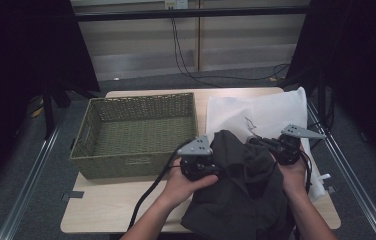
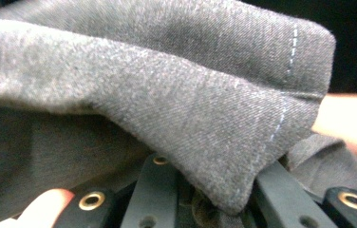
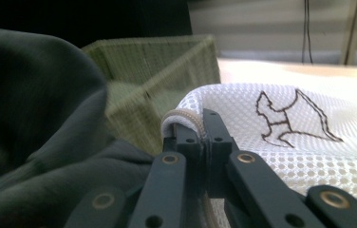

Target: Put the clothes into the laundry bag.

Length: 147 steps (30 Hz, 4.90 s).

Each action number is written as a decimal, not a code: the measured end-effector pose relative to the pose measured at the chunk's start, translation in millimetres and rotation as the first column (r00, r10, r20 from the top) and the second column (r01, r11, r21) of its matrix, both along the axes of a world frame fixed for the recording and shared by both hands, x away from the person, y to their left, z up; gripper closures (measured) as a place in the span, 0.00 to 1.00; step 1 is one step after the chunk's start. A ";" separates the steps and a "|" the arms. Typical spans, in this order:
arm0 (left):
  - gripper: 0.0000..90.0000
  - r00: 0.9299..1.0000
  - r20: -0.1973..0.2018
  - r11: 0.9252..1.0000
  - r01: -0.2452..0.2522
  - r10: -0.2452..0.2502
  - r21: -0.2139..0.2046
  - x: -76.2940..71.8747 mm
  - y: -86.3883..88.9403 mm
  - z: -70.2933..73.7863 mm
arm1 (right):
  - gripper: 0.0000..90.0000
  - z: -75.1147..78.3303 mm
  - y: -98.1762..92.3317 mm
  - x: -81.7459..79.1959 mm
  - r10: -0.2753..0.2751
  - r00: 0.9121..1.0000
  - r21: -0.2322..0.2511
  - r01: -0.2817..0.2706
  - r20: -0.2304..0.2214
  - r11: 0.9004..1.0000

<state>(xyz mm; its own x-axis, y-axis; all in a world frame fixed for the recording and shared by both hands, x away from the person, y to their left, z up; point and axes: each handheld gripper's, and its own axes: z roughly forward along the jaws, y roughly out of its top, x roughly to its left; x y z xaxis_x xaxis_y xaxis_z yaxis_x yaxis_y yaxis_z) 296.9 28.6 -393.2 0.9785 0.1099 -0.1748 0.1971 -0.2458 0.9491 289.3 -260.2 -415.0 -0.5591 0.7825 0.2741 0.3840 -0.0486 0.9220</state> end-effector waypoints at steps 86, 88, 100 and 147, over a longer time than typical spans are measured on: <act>0.88 0.979 -0.033 0.967 -0.191 0.200 0.171 -22.5 -30.9 -65.6 | 0.98 -10.1 22.7 -36.0 0.094 0.993 -0.045 -0.097 -0.069 0.994; 0.88 0.962 -0.081 0.951 -0.241 0.261 0.194 -14.9 -32.6 -67.9 | 0.98 -9.7 23.6 -37.5 0.102 0.992 -0.051 -0.106 -0.067 0.993; 0.87 0.936 0.005 0.919 -0.348 0.353 0.186 -18.2 -22.5 -69.9 | 0.98 -8.2 -0.4 -52.8 0.076 0.996 -0.054 -0.079 -0.055 0.995; 1.00 0.861 0.048 0.806 -0.491 0.506 0.329 8.5 -48.9 -89.4 | 0.98 -12.3 19.6 -46.4 0.152 0.985 -0.001 -0.152 -0.077 0.988</act>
<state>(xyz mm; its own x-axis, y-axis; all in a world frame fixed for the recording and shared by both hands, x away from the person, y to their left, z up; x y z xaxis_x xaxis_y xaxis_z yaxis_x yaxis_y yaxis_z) 305.4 -20.3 -482.6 0.7665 0.6370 -0.0820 0.4120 -0.3898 0.8236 242.9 -240.5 -427.3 -0.6495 0.6919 0.3154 0.4557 0.0220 0.8899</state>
